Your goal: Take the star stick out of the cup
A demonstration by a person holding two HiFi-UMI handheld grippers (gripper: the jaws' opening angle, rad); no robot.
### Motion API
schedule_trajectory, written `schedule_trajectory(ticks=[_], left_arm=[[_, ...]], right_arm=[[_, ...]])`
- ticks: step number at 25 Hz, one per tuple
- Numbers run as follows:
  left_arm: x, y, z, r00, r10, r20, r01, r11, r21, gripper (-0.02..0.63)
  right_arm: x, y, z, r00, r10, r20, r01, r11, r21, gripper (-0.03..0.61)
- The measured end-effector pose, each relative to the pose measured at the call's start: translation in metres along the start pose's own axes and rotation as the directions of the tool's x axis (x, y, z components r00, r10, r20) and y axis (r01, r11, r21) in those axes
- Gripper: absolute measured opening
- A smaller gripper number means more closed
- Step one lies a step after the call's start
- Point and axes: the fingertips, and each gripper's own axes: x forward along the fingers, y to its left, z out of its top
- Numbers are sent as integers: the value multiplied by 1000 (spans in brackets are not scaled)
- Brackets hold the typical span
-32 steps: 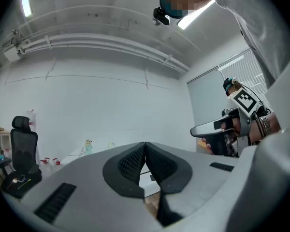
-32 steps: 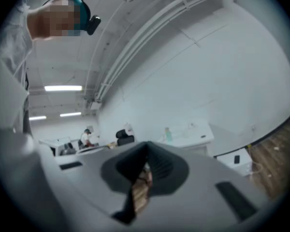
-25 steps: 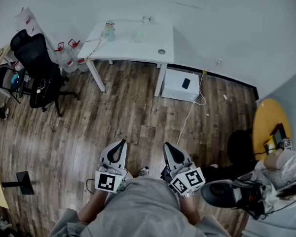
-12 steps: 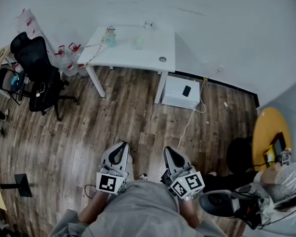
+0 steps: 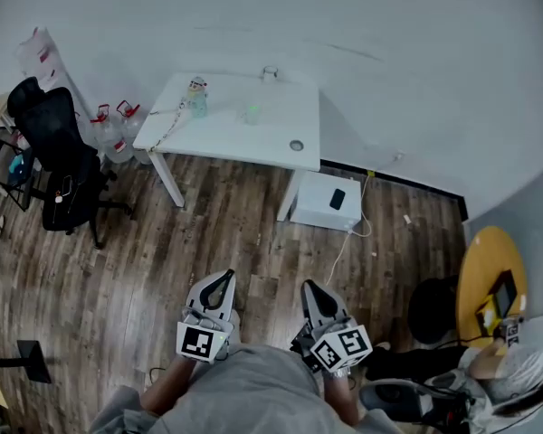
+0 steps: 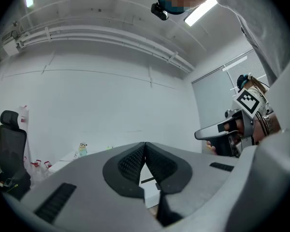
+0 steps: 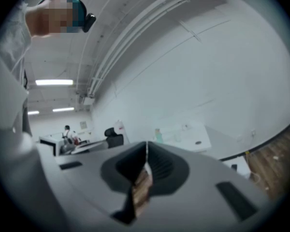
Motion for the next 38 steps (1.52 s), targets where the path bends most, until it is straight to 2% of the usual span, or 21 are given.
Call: schedule_trajectory(ticks=[6,18,30,38], left_arm=[[40,43,-4,999,-38,-8,38,999,-2,32],[108,132,-1,997,-72,13,72,997,-3,32],[127,162,-8,998,-64,-8,64,998,-19,32],[158,181,-8,1000,-11,-20,11,1000,-6,32]], right_arm=[[55,-16,12,999,-35,9,35,999,13,35],[166,-16,30,999,-31,9,31,999,-31,35],[199,-28,38,999,-52,0,52,999,-12,35],[233,-49,50,1000,1,-10,-1,1000,-18,35]])
